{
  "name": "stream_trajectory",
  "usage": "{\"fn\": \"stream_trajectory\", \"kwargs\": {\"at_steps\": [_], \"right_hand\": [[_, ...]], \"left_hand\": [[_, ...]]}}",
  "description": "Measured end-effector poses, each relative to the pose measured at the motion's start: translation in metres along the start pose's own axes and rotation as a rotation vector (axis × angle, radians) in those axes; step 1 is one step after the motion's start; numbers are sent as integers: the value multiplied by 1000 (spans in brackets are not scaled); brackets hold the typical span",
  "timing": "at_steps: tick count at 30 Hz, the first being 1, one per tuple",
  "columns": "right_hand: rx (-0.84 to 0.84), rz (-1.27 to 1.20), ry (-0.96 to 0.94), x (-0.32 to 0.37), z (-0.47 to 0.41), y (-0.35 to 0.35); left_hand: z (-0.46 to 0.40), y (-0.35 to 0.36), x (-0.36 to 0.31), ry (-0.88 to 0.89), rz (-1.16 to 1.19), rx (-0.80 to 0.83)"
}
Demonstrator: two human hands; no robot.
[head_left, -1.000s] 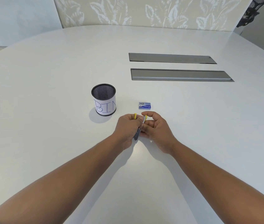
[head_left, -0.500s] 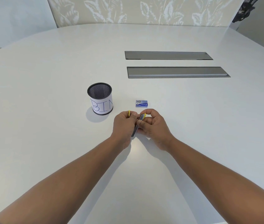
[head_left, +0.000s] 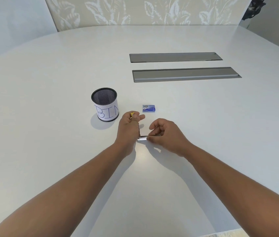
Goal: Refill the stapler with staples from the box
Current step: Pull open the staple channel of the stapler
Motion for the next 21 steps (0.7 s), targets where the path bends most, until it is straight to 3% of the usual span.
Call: {"fn": "stream_trajectory", "kwargs": {"at_steps": [10, 21], "right_hand": [[8, 517, -119, 9, 9, 23], [-124, 665, -213, 9, 17, 40]], "left_hand": [[-12, -10, -8, 85, -135, -1], [-17, -6, -26, 387, -731, 27]]}}
Point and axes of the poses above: each hand's wrist, its own z-axis away from the middle knuckle, its own y-axis out of the palm, x = y × z, the point moved 9 cm from there along -z, towards the middle knuckle, and after that the axes turned 7 degrees about -x, right-handed, at the moved point
